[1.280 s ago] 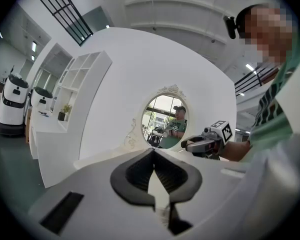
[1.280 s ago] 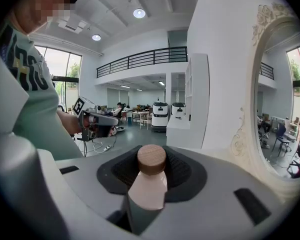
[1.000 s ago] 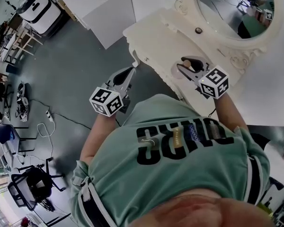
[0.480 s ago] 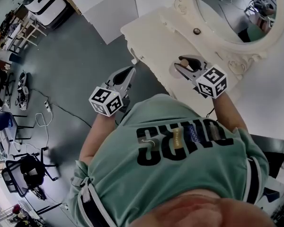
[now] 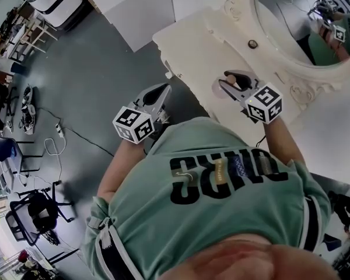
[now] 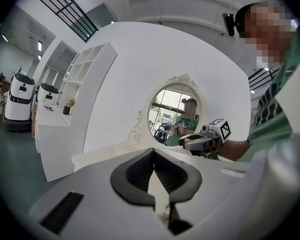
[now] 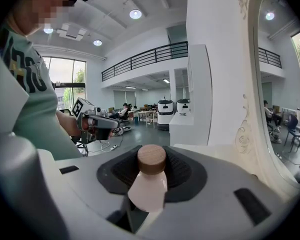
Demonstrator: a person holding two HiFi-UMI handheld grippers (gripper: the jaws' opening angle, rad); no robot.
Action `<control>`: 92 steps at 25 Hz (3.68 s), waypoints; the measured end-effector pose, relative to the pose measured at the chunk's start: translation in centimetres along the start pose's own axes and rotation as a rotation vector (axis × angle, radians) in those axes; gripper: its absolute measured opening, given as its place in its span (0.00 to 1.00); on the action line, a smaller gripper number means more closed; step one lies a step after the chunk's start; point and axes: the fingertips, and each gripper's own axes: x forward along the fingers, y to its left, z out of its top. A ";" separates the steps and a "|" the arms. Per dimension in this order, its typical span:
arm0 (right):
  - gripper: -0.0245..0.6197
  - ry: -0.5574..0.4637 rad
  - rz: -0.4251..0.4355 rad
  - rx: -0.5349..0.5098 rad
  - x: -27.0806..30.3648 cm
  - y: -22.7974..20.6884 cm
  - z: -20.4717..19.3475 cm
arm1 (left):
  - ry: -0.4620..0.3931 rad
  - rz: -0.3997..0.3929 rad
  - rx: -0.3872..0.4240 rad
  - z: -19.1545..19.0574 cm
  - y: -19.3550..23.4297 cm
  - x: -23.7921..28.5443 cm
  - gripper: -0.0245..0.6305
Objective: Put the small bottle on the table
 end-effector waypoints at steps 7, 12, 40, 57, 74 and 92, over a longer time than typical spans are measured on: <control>0.22 -0.015 -0.101 0.028 7.8 -4.0 4.3 | 0.022 -0.121 0.027 3.8 10.1 3.3 0.05; 0.22 -0.022 -0.176 0.072 13.3 -7.2 8.0 | 0.052 -0.212 0.049 7.8 17.6 6.0 0.05; 0.22 0.016 -0.196 0.083 24.8 -20.1 14.0 | 0.112 -0.213 0.004 11.9 32.4 14.7 0.05; 0.22 0.027 -0.107 0.064 25.6 -26.4 11.2 | 0.121 -0.054 -0.006 10.0 32.9 20.7 0.05; 0.22 0.085 -0.154 0.071 32.3 -30.6 4.3 | 0.151 -0.062 -0.053 2.6 36.0 26.4 0.05; 0.22 0.112 -0.169 0.047 39.9 -34.7 -1.7 | 0.150 -0.102 -0.051 -3.1 39.5 31.8 0.05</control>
